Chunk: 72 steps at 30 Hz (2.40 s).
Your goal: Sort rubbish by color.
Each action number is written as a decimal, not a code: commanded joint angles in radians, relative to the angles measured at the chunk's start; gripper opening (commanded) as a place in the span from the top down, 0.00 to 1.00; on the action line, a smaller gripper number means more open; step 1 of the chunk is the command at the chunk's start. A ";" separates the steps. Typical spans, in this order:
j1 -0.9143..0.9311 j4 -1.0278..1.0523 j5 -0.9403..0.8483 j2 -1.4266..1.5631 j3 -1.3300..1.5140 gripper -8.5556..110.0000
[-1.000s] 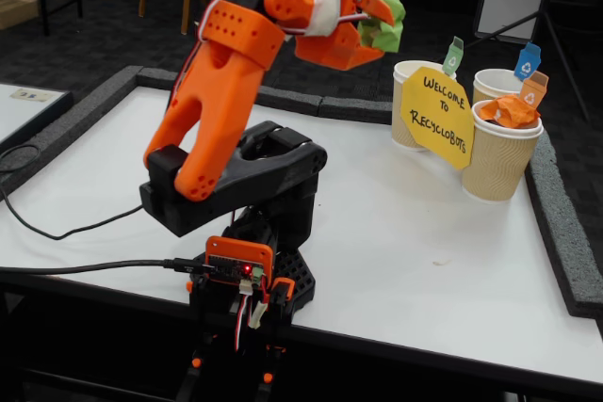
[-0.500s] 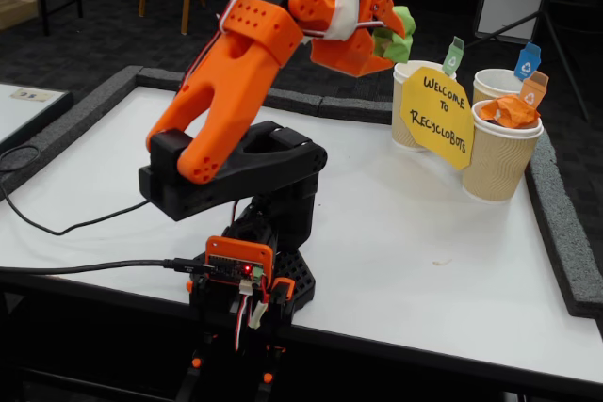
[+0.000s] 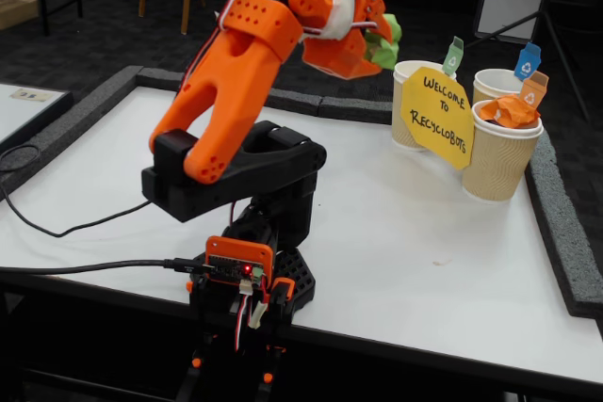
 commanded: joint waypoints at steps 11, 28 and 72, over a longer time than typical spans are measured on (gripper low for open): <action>-0.078 0.121 -0.014 -0.014 -0.305 0.93; 0.000 0.216 -0.018 0.049 -0.373 0.93; 0.071 -0.015 -0.020 0.183 -0.037 0.93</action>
